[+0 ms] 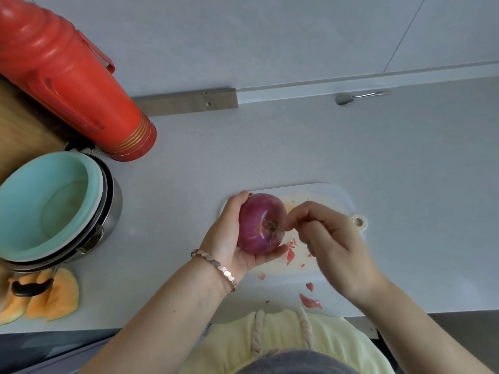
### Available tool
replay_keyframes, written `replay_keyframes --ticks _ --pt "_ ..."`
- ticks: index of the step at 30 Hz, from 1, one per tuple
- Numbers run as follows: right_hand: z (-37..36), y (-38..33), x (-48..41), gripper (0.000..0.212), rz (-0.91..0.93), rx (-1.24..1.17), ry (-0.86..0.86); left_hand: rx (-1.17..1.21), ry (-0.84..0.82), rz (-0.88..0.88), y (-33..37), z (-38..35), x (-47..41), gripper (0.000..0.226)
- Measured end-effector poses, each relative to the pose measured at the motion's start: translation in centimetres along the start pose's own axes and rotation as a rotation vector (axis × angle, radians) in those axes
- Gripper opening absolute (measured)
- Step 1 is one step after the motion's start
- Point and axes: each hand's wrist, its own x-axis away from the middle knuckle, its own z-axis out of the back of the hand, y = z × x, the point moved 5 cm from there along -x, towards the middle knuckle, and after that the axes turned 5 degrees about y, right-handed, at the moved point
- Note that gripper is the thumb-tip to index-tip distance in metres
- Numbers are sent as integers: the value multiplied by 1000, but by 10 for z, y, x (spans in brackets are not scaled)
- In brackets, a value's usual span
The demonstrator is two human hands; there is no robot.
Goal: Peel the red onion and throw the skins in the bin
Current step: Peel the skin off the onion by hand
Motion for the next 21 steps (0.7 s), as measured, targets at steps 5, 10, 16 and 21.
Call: replay_keyframes --ticks 5,10,16,21 --pt "-7 -7 2 8 121 184 67 26 20 16 -3 -3 0 48" --pt "-6 -16 5 18 233 301 218 105 31 -43 -1 -9 3 49" --pt "-10 -13 6 30 131 217 284 151 79 -103 -2 -9 -1 58" --pt "-13 -8 6 25 68 205 285 167 135 -124 0 -8 1 55"
